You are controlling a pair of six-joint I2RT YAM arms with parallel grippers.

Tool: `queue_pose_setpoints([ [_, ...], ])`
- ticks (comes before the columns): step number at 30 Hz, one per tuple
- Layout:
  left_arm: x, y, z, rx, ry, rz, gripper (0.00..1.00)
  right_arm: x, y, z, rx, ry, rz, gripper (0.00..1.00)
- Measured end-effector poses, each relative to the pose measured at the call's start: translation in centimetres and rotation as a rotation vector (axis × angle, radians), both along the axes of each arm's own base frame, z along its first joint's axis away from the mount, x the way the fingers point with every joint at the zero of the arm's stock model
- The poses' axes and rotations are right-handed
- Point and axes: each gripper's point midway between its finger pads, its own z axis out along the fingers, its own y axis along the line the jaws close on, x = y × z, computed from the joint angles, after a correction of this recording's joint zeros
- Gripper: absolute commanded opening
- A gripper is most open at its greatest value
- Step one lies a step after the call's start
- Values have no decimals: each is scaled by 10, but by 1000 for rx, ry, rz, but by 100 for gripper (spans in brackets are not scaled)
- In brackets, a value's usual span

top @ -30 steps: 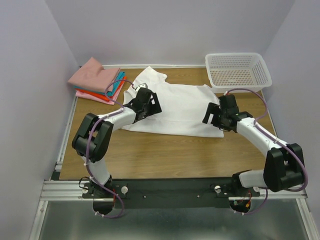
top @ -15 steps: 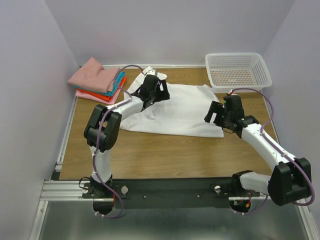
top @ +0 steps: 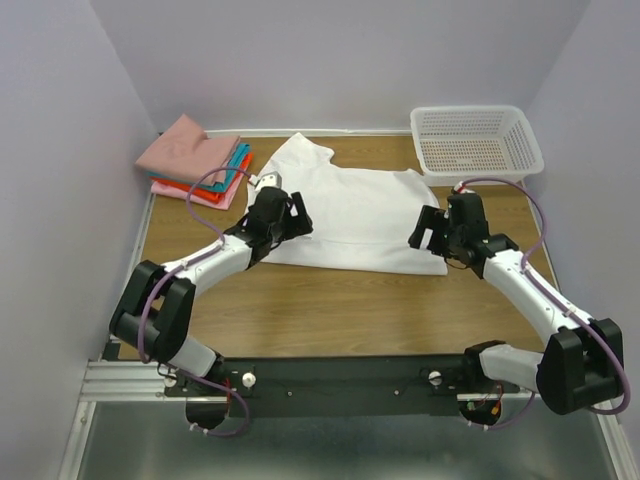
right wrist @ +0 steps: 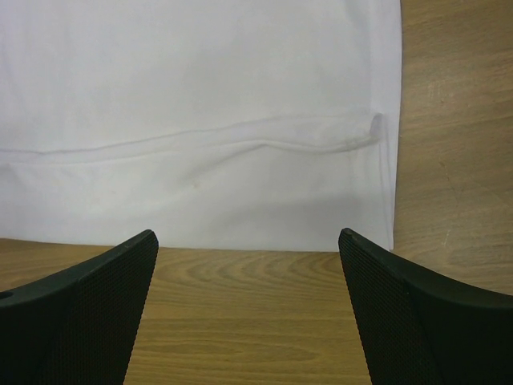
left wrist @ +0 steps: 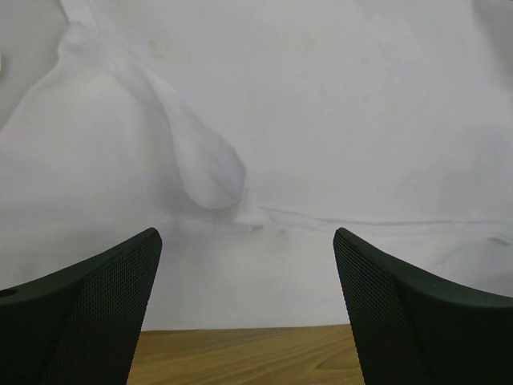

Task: Fold and stack the t-shirts
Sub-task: Fold the tshirt

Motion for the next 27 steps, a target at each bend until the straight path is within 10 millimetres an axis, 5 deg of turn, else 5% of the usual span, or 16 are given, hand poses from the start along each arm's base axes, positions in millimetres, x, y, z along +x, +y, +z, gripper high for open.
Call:
queue_pose_setpoints([
  [5, -10, 2, -28, 10, 59, 0, 96, 0, 1, -6, -4, 19, 9, 100],
  [10, 3, -13, -51, 14, 106, -36, 96, 0, 1, -8, -7, 24, 12, 100],
  [19, 55, -65, -25, -39, 17, -127, 96, -3, -2, -13, -18, 37, 5, 100],
  [27, 57, -66, -27, -14, 26, -138, 96, -2, 0, -13, -12, 38, 10, 100],
])
